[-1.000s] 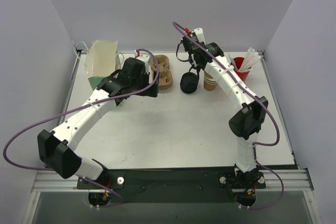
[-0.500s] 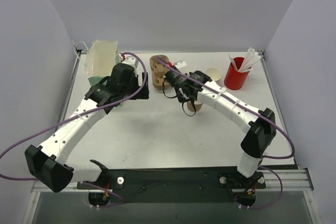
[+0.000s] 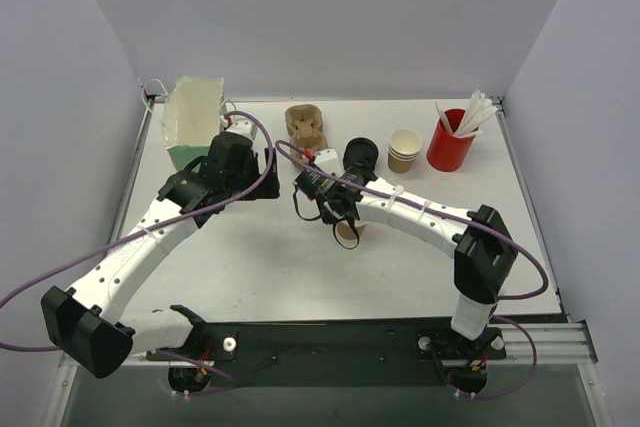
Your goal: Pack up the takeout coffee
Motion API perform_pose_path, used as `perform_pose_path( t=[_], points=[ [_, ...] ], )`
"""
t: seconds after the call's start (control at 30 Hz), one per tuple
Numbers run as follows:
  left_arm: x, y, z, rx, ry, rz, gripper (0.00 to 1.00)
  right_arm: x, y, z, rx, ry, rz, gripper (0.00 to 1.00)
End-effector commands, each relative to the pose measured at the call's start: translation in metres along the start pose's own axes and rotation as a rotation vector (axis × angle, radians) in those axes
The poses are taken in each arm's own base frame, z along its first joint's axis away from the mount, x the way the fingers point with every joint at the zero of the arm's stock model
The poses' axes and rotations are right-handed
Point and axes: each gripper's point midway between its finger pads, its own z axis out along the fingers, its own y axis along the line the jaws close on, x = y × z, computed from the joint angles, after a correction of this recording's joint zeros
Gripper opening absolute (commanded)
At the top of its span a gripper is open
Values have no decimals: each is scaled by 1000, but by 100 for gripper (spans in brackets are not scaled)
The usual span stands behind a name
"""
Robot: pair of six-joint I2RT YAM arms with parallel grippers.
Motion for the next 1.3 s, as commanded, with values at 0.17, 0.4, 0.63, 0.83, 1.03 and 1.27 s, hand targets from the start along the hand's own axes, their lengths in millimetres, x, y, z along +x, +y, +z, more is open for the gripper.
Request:
perform_pose_path(
  t=[0.17, 0.4, 0.63, 0.83, 1.03, 1.27],
  points=[
    [-13, -1, -5, 5, -57, -25, 97, -2, -1, 6, 35, -89, 33, 2],
    [-16, -2, -5, 8, -60, -20, 97, -1, -5, 12, 68, -110, 26, 2],
    [-15, -1, -3, 6, -58, -16, 97, 1, -3, 12, 68, -112, 19, 11],
    [-16, -2, -3, 8, -60, -15, 98, 0, -2, 11, 61, -111, 19, 18],
    [-17, -3, -3, 10, -59, -13, 97, -11, -5, -1, 56, -132, 27, 23],
    [-21, -1, -6, 10, -68, -14, 97, -37, -11, -34, 6, -184, 58, 29]
  ],
)
